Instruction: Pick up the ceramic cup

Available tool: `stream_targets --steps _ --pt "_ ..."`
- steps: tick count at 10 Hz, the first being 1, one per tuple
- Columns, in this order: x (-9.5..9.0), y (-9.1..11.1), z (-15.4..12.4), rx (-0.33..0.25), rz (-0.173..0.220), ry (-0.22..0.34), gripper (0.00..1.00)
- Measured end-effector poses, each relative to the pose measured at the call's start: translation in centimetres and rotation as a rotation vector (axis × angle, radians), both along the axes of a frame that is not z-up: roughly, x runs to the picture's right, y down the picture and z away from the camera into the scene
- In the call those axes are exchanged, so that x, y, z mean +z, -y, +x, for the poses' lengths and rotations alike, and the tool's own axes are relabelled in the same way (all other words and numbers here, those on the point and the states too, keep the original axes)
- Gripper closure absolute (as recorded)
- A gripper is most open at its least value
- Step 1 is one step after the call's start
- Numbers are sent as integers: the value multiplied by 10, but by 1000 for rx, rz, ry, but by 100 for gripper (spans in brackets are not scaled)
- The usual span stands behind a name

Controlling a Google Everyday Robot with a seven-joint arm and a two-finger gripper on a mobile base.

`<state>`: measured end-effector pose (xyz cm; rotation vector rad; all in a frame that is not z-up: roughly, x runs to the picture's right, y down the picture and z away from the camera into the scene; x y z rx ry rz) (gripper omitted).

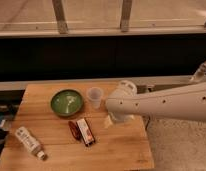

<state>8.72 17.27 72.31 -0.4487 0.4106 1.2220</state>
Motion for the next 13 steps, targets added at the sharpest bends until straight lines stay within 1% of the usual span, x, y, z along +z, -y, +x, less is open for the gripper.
stream_targets --steps 5,7,8,9,10,11,12,13 --pt "-1 1 0 -2 3 0 20" --pt "-1 9 0 -34 31 -12 20" --pt "-1 24 -8 -63 62 -22 20" --pt "2 46 -18 -93 89 -29 20" --pt "9 68 -22 -115 111 -39 20" --pt "20 95 -29 -144 137 -43 20" --pt "29 116 -35 -163 160 -41 20" --pt "37 133 -35 -171 178 -39 20"
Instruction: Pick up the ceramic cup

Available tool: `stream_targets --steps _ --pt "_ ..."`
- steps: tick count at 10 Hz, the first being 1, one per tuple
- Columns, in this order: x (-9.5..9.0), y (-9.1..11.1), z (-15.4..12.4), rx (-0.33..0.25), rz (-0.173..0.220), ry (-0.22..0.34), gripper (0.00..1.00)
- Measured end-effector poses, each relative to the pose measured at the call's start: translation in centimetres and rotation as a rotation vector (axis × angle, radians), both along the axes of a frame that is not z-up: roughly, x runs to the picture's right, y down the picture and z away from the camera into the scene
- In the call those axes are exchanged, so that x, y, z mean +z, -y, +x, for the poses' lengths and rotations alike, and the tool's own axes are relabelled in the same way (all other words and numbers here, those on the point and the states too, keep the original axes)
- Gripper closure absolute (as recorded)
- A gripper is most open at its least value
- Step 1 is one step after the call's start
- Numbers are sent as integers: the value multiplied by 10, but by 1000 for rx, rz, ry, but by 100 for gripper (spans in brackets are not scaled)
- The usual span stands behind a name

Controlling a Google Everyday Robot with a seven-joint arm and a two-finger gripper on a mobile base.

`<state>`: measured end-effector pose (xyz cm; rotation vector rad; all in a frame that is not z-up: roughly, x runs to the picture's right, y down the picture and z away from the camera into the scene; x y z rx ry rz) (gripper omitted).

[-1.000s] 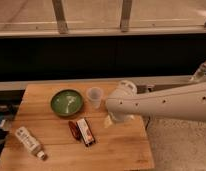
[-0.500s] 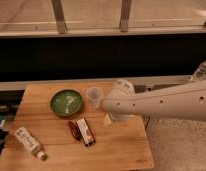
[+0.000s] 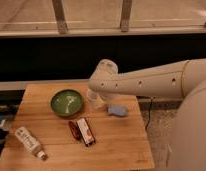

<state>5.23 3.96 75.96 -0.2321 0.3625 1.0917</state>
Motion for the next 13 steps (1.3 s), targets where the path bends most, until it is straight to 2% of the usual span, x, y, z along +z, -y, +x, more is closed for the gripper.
stream_targets --steps 3,5,8,11,13 --pt "24 35 8 12 31 15 20" --pt "37 39 4 40 24 54 20" --pt "72 32 -13 65 -13 118 20" --pt "97 27 -23 80 -51 157 20" --pt "120 14 -33 90 -91 196 23"
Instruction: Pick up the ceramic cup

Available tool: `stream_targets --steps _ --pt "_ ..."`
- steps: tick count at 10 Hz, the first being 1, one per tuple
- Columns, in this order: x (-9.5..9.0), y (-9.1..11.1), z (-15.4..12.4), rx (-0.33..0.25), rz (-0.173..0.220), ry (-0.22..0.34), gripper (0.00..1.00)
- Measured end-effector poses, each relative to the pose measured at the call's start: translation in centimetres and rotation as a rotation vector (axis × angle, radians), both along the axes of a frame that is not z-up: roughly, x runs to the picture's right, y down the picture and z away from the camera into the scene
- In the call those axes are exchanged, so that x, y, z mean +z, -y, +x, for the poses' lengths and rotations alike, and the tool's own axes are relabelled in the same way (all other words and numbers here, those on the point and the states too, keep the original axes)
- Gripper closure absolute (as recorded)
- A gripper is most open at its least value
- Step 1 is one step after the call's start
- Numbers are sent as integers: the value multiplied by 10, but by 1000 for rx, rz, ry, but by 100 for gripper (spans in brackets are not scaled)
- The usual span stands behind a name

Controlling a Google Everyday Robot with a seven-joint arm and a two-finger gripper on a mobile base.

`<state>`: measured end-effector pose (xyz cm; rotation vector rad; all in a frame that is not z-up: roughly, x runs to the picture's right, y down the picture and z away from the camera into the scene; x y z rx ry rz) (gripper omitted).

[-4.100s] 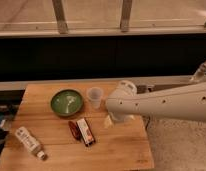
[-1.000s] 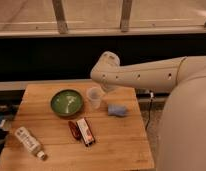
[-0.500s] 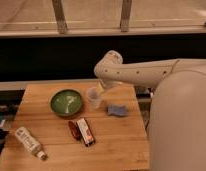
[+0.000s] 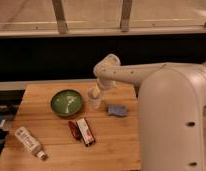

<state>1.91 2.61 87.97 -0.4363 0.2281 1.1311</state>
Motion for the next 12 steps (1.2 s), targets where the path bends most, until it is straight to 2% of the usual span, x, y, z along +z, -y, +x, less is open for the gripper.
stream_targets --steps 2,4,7,9,12 --pt "13 -14 -1 6 -33 39 39" --pt "12 -26 -6 13 -58 75 59" --pt "-20 -32 -18 16 -45 104 92" --pt "-34 -29 -20 31 -29 118 100" --pt "-61 0 -19 84 25 124 100"
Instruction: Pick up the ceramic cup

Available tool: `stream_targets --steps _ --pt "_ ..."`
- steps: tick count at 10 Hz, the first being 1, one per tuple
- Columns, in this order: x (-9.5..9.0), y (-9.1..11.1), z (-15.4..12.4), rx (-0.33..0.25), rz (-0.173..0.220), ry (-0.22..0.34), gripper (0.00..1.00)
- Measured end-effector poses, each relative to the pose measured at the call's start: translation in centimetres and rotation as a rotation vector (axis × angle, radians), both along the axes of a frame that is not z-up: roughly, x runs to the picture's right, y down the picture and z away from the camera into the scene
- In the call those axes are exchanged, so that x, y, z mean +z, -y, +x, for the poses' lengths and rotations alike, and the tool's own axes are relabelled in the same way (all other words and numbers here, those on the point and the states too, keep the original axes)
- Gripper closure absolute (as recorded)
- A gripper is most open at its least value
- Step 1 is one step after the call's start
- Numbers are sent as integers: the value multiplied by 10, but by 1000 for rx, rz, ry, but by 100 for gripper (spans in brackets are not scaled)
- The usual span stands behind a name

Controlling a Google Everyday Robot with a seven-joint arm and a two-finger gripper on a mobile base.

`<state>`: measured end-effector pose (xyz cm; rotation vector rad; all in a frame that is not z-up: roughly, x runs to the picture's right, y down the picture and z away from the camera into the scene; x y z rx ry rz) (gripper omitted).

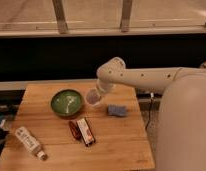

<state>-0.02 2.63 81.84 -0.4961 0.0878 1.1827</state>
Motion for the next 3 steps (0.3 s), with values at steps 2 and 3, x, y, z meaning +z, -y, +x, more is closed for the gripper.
stream_targets --steps 2,3 --pt "-29 34 2 36 59 8 100" --pt "-47 54 4 53 92 15 100"
